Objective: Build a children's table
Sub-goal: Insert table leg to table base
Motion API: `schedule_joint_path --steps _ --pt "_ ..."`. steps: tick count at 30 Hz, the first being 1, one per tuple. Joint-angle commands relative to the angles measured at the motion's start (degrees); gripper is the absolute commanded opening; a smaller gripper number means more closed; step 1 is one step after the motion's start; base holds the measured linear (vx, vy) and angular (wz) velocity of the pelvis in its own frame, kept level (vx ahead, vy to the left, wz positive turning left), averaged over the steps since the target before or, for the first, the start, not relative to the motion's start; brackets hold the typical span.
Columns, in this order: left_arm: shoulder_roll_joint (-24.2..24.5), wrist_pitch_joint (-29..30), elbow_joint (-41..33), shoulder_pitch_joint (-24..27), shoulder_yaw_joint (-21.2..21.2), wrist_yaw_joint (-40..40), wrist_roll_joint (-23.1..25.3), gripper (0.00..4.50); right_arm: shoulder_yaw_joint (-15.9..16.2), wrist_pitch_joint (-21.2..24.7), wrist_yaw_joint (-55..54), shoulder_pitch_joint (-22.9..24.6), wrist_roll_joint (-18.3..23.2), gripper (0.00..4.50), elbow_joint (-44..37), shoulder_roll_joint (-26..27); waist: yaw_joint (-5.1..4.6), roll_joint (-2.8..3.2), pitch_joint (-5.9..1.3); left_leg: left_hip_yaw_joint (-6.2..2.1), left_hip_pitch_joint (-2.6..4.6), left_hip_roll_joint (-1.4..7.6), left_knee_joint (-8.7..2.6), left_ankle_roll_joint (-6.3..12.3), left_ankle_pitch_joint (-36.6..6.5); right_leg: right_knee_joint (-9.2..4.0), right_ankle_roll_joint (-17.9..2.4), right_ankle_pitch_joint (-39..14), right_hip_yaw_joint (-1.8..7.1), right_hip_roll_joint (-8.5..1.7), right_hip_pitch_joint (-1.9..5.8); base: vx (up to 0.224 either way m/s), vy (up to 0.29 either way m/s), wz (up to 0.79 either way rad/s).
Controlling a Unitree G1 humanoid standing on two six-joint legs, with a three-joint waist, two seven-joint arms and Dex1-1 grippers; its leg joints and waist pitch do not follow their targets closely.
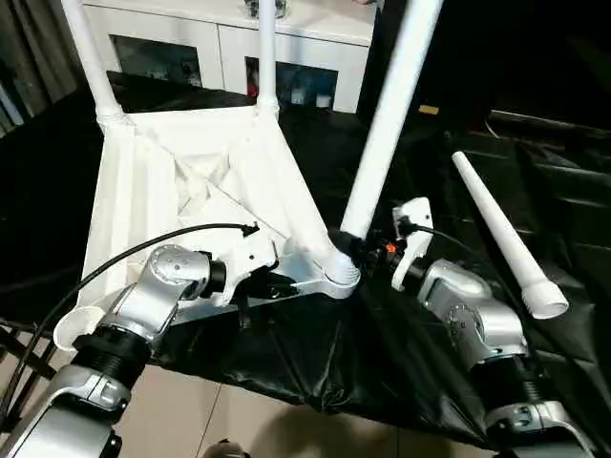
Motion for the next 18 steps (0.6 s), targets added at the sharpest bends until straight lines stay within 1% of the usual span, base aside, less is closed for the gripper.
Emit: schedule_joint_path --steps 1,2,3,4,5,6,7,8,12,13,14,15,16,17,18 --pt "-1.73 -1.30 0.57 -0.97 -0.63 -0.19 -0.38 0.00 -1.87 -1.62 -0.72 3.23 -0.10 1.88 3.61 0.32 -0.80 0.81 -3.36 -0.28 0.70 1.88 -4.75 -2.28 -12.73 -4.79 -10.99 -8.89 1.98 -3.77 1.96 0.000 0.000 0.00" --pt "-1.73 -1.30 0.57 -0.97 -0.63 -0.19 -0.38 0.00 -1.87 -1.62 -0.72 3.23 -0.10 1.88 3.61 0.32 -0.75 0.81 -3.36 -0.26 0.79 1.92 -4.76 -2.21 -13.00 -4.82 -11.05 -8.99 2.00 -3.82 1.85 0.000 0.000 0.00" --pt "-1.90 -1.46 0.90 -1.10 -0.40 0.26 -0.23 0.00 -2.59 -2.87 -0.21 4.29 0.40 1.88 4.64 0.87 -0.71 0.97 -3.42 -0.40 0.71 1.91 -4.81 -2.21 -13.05 -4.71 -11.17 -8.83 1.96 -3.81 2.04 0.000 0.000 0.00" --pt "-1.94 -1.55 1.07 -1.14 -0.37 0.37 -0.11 0.00 -2.81 -3.87 -0.27 4.82 0.33 1.88 5.19 1.11 -0.68 0.97 -3.32 -0.29 0.79 1.95 -4.83 -2.03 -13.37 -4.87 -11.30 -8.71 1.98 -3.79 1.83 0.000 0.000 0.00" --pt "-1.94 -1.58 1.11 -1.15 -0.37 0.39 -0.07 0.00 -2.85 -4.17 -0.33 4.96 0.29 1.88 5.33 1.17 -0.65 0.89 -3.35 -0.26 0.81 1.91 -4.80 -1.92 -13.44 -4.91 -11.30 -8.76 1.98 -3.77 1.86 0.000 0.000 0.00" --pt "-1.97 -1.67 1.23 -1.17 -0.35 0.47 -0.01 0.00 -2.95 -5.12 -0.51 5.43 0.16 1.88 5.55 1.33 -0.69 0.87 -3.36 -0.38 0.61 1.93 -4.91 -1.89 -13.20 -4.82 -11.32 -8.74 1.94 -3.79 2.05 0.000 0.000 0.00" --pt "-2.00 -1.72 1.30 -1.18 -0.30 0.57 0.05 0.00 -3.03 -5.89 -0.56 5.84 0.15 1.88 5.60 1.44 -0.67 0.89 -3.33 -0.38 0.64 1.94 -4.94 -1.90 -13.32 -4.89 -11.22 -9.06 1.94 -3.80 2.00 0.000 0.000 0.00" --pt "-2.02 -1.74 1.32 -1.19 -0.27 0.61 0.08 0.00 -3.06 -6.20 -0.55 6.01 0.16 1.88 5.61 1.48 -0.68 0.97 -3.25 -0.36 0.80 2.02 -5.01 -1.93 -14.23 -5.06 -11.09 -10.41 1.96 -3.86 1.83 0.000 0.000 0.00" --pt "-2.09 -1.65 1.28 -1.24 -0.12 0.65 0.13 0.00 -2.85 -7.26 -0.61 6.76 -0.04 1.88 4.73 1.38 -0.68 1.05 -3.14 -0.51 0.88 2.12 -5.30 -2.10 -15.70 -5.32 -10.45 -12.64 1.96 -3.92 1.77 0.000 0.000 0.00" --pt "-2.07 -1.74 1.22 -1.29 -0.02 0.73 0.23 0.00 -1.64 -8.58 -0.48 7.59 -1.45 1.88 2.44 0.58 -0.73 1.07 -3.14 -0.54 0.92 2.13 -5.38 -2.14 -16.07 -5.39 -10.27 -12.96 1.97 -3.90 1.80 0.000 0.000 0.00" --pt "-2.07 -1.74 1.22 -1.29 -0.02 0.73 0.23 0.00 -1.64 -8.58 -0.48 7.59 -1.45 1.88 2.44 0.58 -0.66 1.05 -3.16 -0.44 1.12 2.14 -5.35 -1.99 -15.87 -5.45 -10.23 -12.34 1.98 -3.84 1.64 0.000 0.000 0.00" --pt "-2.11 -1.99 1.42 -1.40 0.11 0.75 0.42 0.00 -0.70 -9.68 -0.17 8.35 -2.70 1.88 0.42 -0.11 -0.76 1.03 -3.13 -0.46 1.04 2.14 -5.38 -1.94 -15.92 -5.42 -10.34 -12.28 2.00 -3.84 1.66 0.000 0.000 0.00" --pt "-2.12 -2.10 1.55 -1.46 0.13 0.76 0.50 0.00 -0.47 -9.91 -0.10 8.59 -3.04 1.88 -0.20 -0.32 -0.60 1.00 -3.14 -0.44 0.95 2.13 -5.37 -1.82 -15.06 -5.49 -10.04 -11.62 2.02 -3.84 1.80 0.000 0.000 0.00" --pt "-2.09 -2.20 1.66 -1.51 0.15 0.77 0.59 0.00 -0.10 -9.75 0.26 9.06 -3.31 1.88 -1.37 -0.77 -0.60 1.15 -3.14 -0.41 1.00 2.12 -5.33 -1.83 -14.99 -5.42 -10.07 -11.29 2.06 -3.80 1.71 0.000 0.000 0.00" --pt "-2.09 -2.20 1.66 -1.51 0.15 0.77 0.59 0.00 -0.10 -9.75 0.26 9.06 -3.31 1.88 -1.37 -0.77 -0.62 1.10 -3.12 -0.42 0.98 2.10 -5.37 -1.76 -15.03 -5.46 -10.06 -11.20 2.05 -3.78 1.76 0.000 0.000 0.00"
